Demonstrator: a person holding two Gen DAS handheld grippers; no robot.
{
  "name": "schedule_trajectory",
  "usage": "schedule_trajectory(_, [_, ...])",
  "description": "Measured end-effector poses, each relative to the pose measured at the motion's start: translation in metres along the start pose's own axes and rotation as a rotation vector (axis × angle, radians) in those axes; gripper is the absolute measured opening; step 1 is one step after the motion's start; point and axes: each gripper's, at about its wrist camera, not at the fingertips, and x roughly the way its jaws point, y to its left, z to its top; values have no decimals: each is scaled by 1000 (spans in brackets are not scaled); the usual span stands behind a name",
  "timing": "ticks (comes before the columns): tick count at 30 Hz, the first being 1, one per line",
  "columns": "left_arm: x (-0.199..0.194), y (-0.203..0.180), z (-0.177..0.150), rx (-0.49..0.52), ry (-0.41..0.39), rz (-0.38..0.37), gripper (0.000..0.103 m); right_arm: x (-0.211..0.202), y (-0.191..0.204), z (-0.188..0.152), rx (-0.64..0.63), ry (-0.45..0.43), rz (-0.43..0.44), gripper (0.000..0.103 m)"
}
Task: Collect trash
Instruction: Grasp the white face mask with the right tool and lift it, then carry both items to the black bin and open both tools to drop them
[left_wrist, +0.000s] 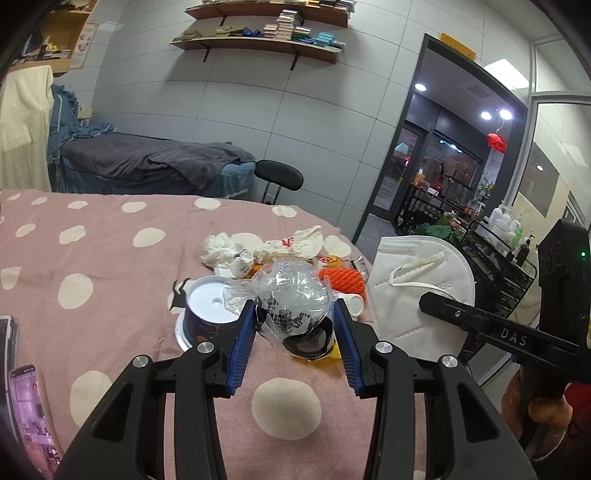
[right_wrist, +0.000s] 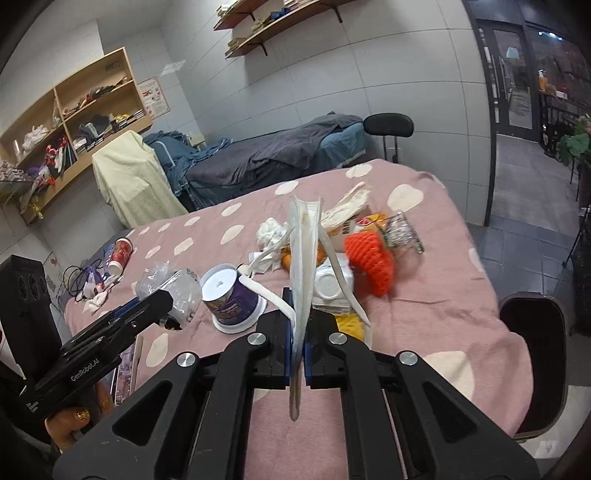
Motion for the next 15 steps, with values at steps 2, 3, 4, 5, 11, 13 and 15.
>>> schedule_trajectory(2, [3, -13, 2, 17, 4, -41, 42, -15, -16, 1, 26, -26, -31, 5])
schedule_trajectory(3, [5, -20, 3, 28, 6, -61, 42, -22, -25, 0, 43, -40, -53, 5])
schedule_trajectory(4, [8, -27, 3, 44, 9, -76, 42, -28, -33, -1, 55, -51, -71, 5])
schedule_trajectory(5, [10, -34, 3, 58, 12, -92, 42, -34, -41, -2, 69, -62, -93, 5])
schedule_trajectory(11, [33, -72, 1, 100, 61, -218, 42, -59, -101, -13, 179, -102, -262, 6])
schedule_trajectory(13, [42, -85, -1, 110, 83, -258, 42, -65, -127, -18, 222, -113, -334, 5])
schedule_trajectory(15, [49, -97, -3, 126, 102, -291, 42, -65, -152, -24, 261, -103, -397, 5])
